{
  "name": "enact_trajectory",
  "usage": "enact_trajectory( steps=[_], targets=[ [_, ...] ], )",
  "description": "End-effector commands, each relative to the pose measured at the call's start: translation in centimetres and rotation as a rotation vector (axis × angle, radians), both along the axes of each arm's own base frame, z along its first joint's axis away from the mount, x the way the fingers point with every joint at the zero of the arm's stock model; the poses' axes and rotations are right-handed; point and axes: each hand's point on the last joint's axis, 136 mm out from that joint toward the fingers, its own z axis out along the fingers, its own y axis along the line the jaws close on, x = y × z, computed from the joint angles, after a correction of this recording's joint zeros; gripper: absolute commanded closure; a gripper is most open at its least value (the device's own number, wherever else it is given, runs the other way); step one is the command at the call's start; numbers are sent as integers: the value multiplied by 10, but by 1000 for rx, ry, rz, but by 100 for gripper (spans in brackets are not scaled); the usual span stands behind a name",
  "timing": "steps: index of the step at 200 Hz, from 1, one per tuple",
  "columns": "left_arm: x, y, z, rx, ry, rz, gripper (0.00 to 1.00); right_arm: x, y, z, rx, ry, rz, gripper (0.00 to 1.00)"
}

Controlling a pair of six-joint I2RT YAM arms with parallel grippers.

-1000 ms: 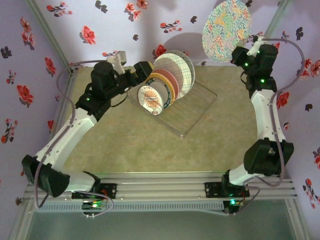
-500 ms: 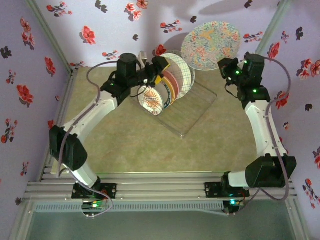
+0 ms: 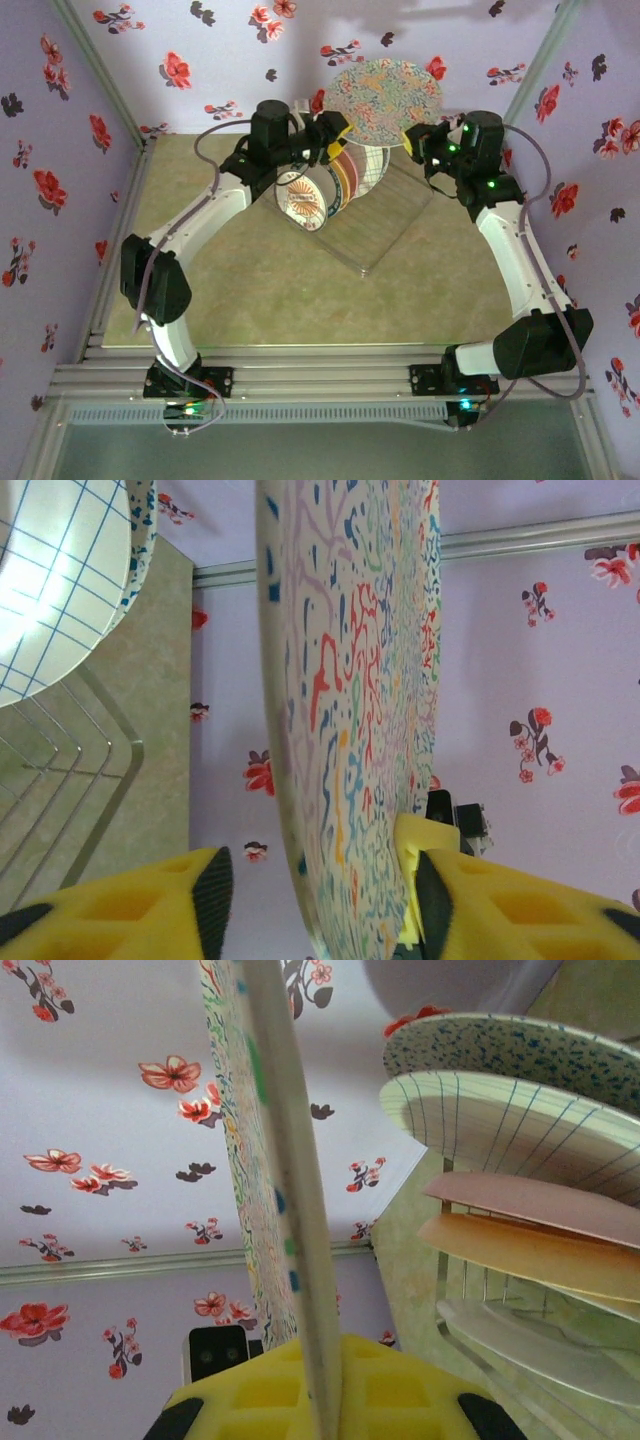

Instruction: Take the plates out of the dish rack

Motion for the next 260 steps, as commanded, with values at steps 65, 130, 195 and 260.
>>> enact_trajectory(
  steps=[65,130,195,260],
  targets=[
    [4,-3,13,-10,-54,8,66,-13,21,20,52,-28,81,100],
    [3,1,14,12,-72,22,100,-12,21,20,30,-38,85,100],
    [7,51,44,-23,-147,94,100,-30,13,40,-173,-178,97,19],
    [28,172,-2,26,-85,317,100,-85,34,44,-623,-393,177,1]
  ],
)
